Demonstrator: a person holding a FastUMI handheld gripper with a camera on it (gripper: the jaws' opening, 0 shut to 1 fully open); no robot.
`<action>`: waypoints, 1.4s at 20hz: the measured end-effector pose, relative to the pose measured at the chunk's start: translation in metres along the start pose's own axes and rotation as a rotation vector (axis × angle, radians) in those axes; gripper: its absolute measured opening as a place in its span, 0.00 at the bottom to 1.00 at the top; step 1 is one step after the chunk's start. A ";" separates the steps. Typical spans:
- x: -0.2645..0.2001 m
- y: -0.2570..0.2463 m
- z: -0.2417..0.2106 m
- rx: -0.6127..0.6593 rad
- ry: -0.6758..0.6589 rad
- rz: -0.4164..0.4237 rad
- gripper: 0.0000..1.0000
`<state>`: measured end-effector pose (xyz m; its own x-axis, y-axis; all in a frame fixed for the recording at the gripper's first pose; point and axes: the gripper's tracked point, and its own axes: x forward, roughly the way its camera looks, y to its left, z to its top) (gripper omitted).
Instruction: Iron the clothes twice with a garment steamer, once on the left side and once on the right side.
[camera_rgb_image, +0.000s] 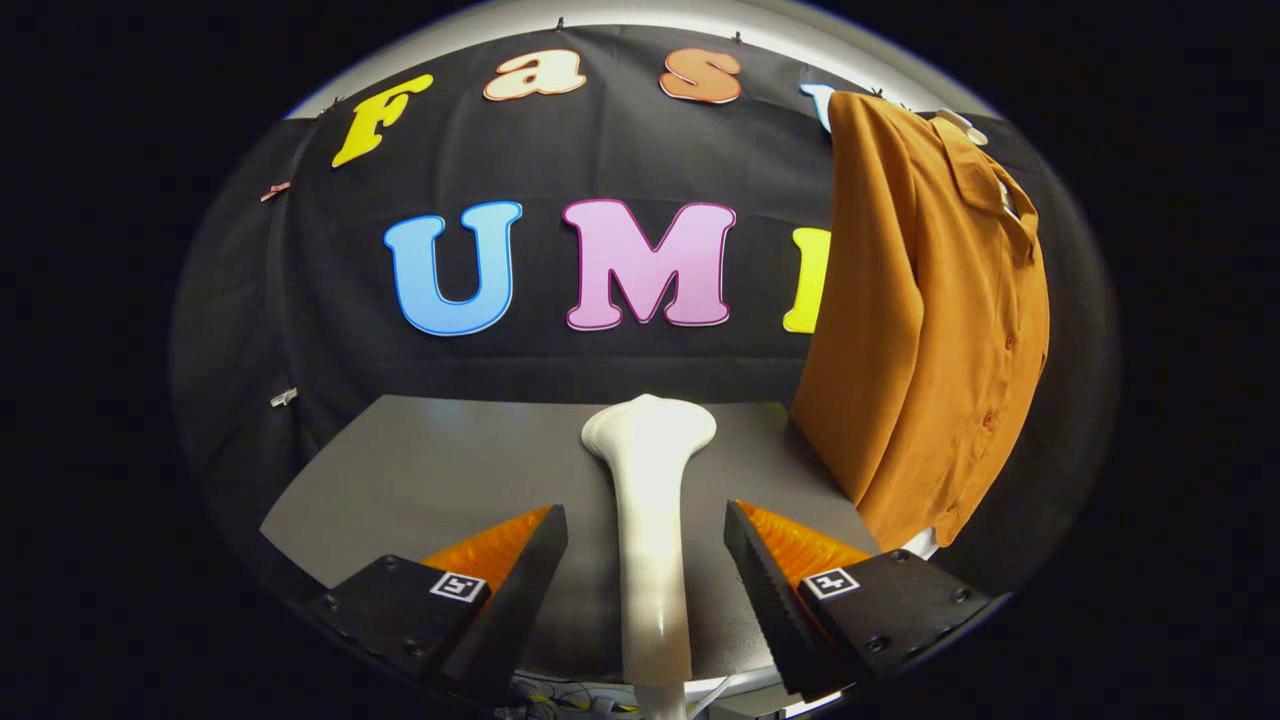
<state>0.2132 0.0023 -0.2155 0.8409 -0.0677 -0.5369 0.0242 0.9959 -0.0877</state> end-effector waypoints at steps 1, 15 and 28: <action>0.007 -0.003 -0.004 0.006 0.023 -0.010 0.99; 0.035 -0.004 -0.025 -0.081 0.150 -0.052 0.40; -0.037 -0.002 0.011 -0.037 0.005 -0.048 0.39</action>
<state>0.1878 0.0036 -0.1861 0.8365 -0.1154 -0.5358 0.0442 0.9886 -0.1439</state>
